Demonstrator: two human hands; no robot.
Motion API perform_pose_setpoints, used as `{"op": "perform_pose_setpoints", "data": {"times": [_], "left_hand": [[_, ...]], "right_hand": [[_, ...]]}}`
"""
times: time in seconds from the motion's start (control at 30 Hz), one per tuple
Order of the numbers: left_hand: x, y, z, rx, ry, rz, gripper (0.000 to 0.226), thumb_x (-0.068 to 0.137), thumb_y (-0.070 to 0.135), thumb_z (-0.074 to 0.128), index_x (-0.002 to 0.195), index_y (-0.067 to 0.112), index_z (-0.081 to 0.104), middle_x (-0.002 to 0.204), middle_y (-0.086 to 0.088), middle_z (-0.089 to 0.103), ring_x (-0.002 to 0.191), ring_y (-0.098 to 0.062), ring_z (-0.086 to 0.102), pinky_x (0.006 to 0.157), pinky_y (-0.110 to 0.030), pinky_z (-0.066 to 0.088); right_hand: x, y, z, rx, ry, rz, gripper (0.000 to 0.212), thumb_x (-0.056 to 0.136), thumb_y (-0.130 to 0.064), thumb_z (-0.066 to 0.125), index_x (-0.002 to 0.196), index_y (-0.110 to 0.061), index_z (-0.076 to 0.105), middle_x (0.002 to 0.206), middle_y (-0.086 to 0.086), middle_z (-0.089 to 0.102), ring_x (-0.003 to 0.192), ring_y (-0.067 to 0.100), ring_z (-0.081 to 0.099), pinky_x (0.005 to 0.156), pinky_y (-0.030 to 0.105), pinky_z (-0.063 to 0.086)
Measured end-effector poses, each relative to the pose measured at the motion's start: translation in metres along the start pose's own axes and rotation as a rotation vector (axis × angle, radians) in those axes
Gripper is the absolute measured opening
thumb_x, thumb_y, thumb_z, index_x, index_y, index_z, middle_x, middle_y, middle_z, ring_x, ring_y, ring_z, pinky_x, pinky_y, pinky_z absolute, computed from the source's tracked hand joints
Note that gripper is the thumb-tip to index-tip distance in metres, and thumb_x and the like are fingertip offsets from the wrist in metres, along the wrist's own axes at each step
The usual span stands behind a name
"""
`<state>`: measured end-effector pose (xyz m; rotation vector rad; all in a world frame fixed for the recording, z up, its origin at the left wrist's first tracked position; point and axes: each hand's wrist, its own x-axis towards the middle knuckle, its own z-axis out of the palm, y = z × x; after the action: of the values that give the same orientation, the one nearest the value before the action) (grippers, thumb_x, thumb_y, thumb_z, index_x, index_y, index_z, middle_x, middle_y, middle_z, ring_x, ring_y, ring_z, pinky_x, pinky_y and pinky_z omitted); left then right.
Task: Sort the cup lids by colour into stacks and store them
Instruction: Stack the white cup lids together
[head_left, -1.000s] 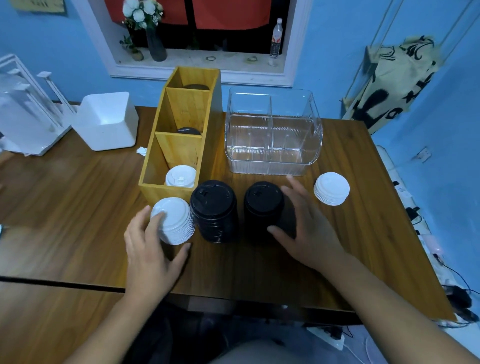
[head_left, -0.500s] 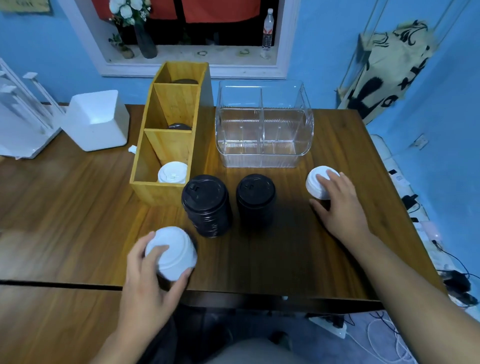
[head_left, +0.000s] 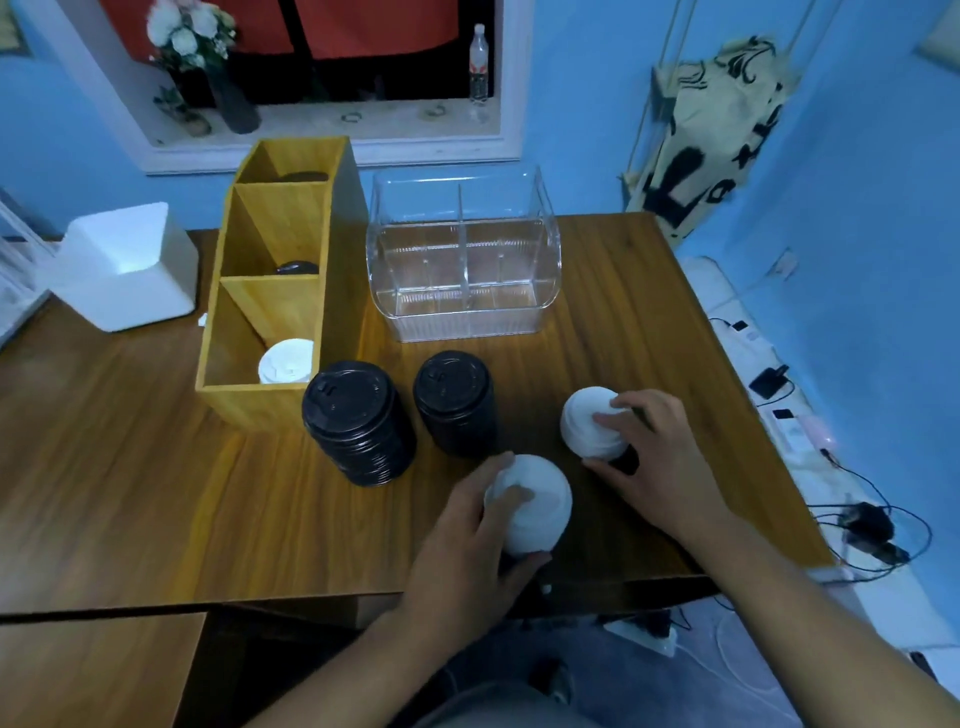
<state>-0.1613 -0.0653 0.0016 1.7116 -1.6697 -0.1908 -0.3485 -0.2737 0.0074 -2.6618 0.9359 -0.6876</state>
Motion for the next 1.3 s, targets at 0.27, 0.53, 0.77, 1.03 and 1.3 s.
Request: {"op": "perform_pose_setpoints", "data": {"times": [0.27, 0.53, 0.77, 1.03, 1.3], "left_hand": [[0.060, 0.019, 0.042, -0.077, 0.064, -0.077, 0.076, 0.084, 0.026, 0.082, 0.146, 0.010, 0.041, 0.161, -0.006, 0.030, 0.149, -0.020, 0.032, 0.117, -0.040, 0.040], [0.084, 0.017, 0.057, -0.184, 0.109, -0.354, 0.105, 0.077, 0.038, 0.088, 0.157, 0.013, 0.025, 0.156, -0.001, 0.038, 0.144, -0.014, 0.035, 0.119, -0.036, 0.035], [0.088, 0.013, 0.060, -0.142, 0.117, -0.356, 0.095, 0.081, 0.037, 0.082, 0.156, 0.015, 0.028, 0.150, 0.002, 0.043, 0.137, -0.015, 0.044, 0.110, -0.043, 0.044], [0.089, 0.008, 0.063, -0.134, 0.147, -0.302, 0.080, 0.091, 0.037, 0.071, 0.157, 0.012, 0.032, 0.156, 0.002, 0.043, 0.144, -0.012, 0.039, 0.115, -0.041, 0.039], [0.093, 0.006, 0.065, -0.156, 0.148, -0.359, 0.086, 0.092, 0.032, 0.072, 0.159, 0.014, 0.022, 0.158, 0.000, 0.040, 0.144, -0.013, 0.041, 0.114, -0.039, 0.042]], "right_hand": [[0.007, 0.015, -0.003, 0.284, -0.005, 0.133, 0.064, 0.077, -0.021, 0.086, 0.129, -0.016, 0.050, 0.154, 0.006, 0.043, 0.138, 0.022, 0.044, 0.109, 0.045, 0.047], [0.013, -0.006, -0.030, 0.368, 0.307, 0.133, 0.063, 0.081, -0.032, 0.084, 0.134, -0.014, 0.056, 0.143, 0.004, 0.051, 0.132, 0.015, 0.047, 0.104, 0.021, 0.043], [0.021, -0.032, -0.006, 0.283, 0.092, 0.005, 0.066, 0.086, -0.051, 0.066, 0.144, -0.024, 0.051, 0.154, -0.001, 0.038, 0.140, 0.014, 0.035, 0.111, 0.028, 0.037], [0.016, -0.037, 0.007, 0.156, 0.114, -0.085, 0.063, 0.095, -0.050, 0.052, 0.148, -0.016, 0.048, 0.160, 0.009, 0.033, 0.145, 0.027, 0.037, 0.110, 0.039, 0.044], [0.023, -0.033, 0.016, 0.032, 0.113, -0.134, 0.065, 0.093, -0.038, 0.063, 0.151, -0.017, 0.043, 0.161, 0.011, 0.032, 0.144, 0.028, 0.039, 0.102, 0.035, 0.049]]}}
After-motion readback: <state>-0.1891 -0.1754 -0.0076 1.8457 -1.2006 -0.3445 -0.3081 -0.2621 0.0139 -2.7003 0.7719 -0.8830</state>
